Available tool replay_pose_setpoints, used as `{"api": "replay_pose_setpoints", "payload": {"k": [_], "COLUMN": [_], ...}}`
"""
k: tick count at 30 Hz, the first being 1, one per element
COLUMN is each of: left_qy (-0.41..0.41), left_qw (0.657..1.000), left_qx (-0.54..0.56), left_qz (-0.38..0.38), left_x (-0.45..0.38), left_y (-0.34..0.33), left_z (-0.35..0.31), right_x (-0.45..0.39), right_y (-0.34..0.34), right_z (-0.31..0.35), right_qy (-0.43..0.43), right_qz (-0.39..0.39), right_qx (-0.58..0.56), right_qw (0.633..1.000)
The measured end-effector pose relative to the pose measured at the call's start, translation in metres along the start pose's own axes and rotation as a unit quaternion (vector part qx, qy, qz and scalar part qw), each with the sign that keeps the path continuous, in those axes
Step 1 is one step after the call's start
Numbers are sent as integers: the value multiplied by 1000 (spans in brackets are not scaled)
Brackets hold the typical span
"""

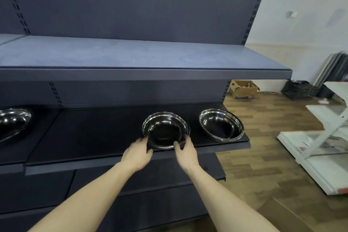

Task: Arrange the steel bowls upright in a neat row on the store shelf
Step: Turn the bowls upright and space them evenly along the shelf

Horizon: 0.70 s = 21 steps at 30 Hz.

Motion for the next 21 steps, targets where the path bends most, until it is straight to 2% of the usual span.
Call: {"api": "replay_pose_setpoints", "payload": {"k": [7,11,16,19,21], "left_qy": [9,22,46,63,75], "left_qw": [1000,999,998,996,995], "left_qx": [-12,-30,-49,-57,-62], "left_qz": [20,1,-11,-23,-28], "left_x": [0,4,12,19,25], "left_y": [-3,-2,8,19,26], "left_z": [0,2,10,22,34], "right_x": [3,-2,-13,-11,-6], "right_y": [-3,-3,8,-6,-21], "right_z": [1,-2,17,44,53], "right_qy": [-47,-57,25,85,91], "right_qz": [5,16,-44,-18,5], "right_qx": [-51,-48,57,122,177], "right_qw": [998,997,997,989,980]}}
Point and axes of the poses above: each hand's wrist, its own x-axis away from the middle knuckle, its own y-axis out of the back of the hand, z = x × y, the point moved 6 cm from there along -x, towards the middle knuckle, and after that the axes turned 10 degrees about -z, right-handed, at the moved point
